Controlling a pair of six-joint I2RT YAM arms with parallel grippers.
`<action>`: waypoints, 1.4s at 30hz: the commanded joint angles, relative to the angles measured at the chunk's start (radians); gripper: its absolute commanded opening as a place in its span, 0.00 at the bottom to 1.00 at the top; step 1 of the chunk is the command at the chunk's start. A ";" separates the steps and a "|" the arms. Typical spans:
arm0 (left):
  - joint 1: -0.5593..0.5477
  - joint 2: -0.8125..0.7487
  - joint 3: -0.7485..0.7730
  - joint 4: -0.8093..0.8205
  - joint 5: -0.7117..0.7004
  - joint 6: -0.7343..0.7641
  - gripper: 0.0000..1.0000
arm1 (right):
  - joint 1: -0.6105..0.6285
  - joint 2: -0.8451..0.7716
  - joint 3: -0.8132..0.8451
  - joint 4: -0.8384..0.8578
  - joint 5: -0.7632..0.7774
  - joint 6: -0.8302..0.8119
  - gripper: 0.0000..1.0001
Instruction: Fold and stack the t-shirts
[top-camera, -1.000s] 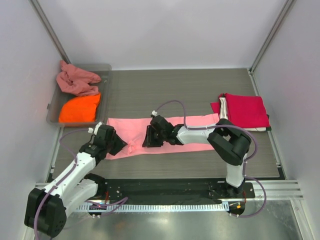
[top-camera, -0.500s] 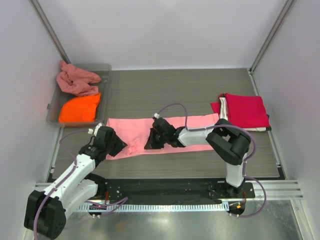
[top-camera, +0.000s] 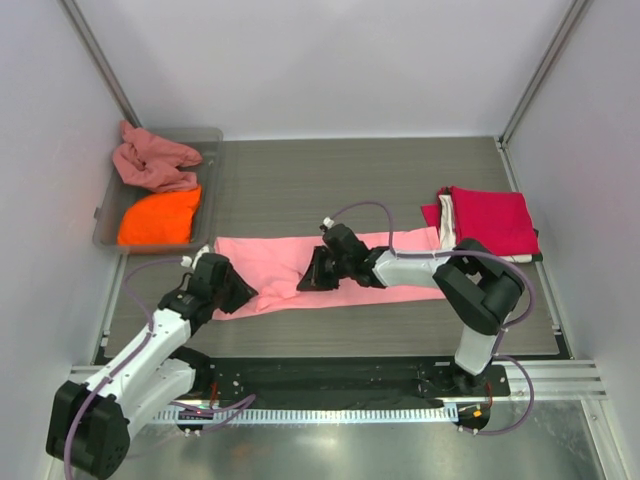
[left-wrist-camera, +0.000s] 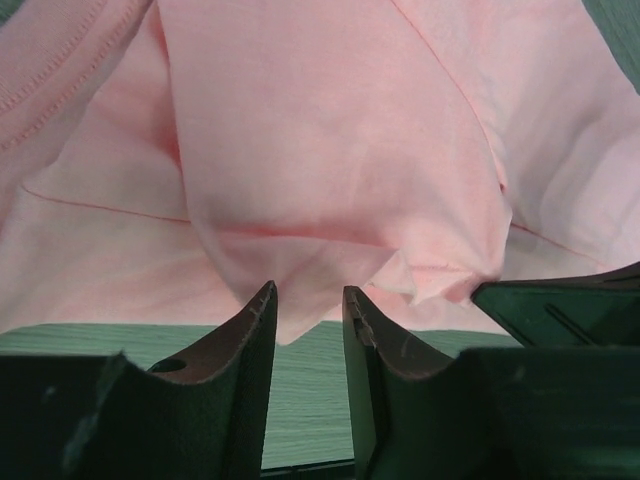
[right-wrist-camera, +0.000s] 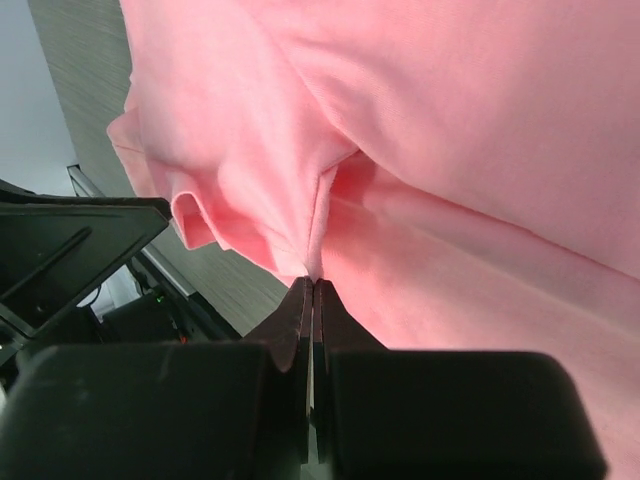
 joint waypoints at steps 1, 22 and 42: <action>-0.018 0.008 0.019 0.002 0.052 0.025 0.33 | -0.018 -0.049 -0.006 0.002 -0.068 0.016 0.01; -0.052 0.067 0.153 -0.184 -0.046 0.126 0.33 | -0.070 -0.105 -0.008 -0.163 -0.062 -0.082 0.50; -0.050 0.265 0.130 -0.147 -0.253 0.017 0.52 | -0.197 -0.555 -0.177 -0.614 0.654 -0.278 0.41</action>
